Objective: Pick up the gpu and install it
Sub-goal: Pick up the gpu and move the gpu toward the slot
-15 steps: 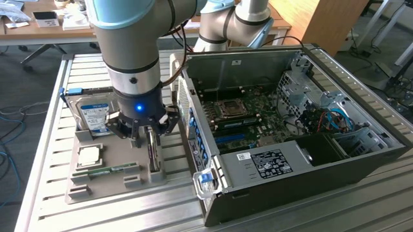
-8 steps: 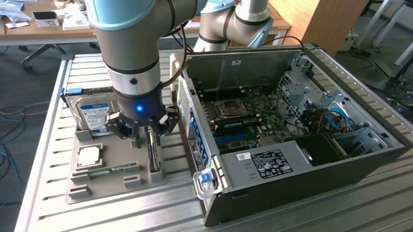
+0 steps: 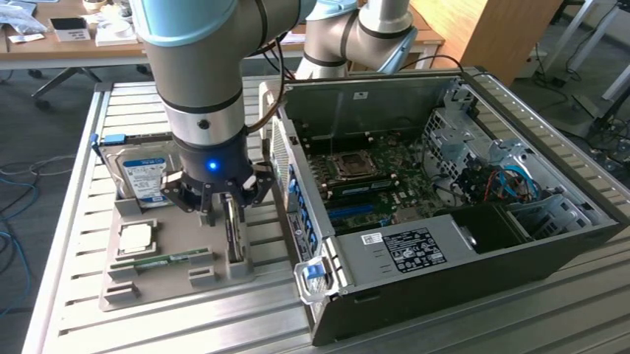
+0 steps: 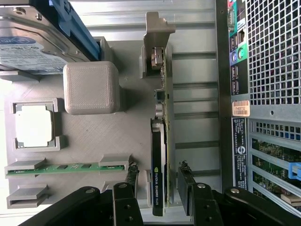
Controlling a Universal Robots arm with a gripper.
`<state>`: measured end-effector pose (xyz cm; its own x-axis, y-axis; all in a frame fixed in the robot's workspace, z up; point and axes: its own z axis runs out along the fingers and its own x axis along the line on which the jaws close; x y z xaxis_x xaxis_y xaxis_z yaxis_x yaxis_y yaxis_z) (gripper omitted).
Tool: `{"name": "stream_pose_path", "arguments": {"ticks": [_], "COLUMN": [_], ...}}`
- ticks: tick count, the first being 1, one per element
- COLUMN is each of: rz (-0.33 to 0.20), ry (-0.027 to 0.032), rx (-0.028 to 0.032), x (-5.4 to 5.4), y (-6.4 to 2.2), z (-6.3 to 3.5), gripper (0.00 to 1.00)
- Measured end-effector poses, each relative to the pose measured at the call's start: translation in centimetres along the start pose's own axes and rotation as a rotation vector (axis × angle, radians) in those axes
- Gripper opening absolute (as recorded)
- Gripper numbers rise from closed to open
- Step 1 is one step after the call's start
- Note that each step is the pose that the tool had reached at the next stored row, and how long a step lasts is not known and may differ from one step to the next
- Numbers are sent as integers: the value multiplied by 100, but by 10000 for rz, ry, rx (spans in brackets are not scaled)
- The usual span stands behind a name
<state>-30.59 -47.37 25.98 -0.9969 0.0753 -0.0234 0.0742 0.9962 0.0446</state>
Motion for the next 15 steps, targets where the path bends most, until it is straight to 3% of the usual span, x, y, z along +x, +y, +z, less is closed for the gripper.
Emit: {"name": "stream_pose_path", "arguments": {"ticks": [15], "rz": [0], "ry": [1], "rx": [1], "x": [1], "y": [9], "z": [22], "gripper": [47]}}
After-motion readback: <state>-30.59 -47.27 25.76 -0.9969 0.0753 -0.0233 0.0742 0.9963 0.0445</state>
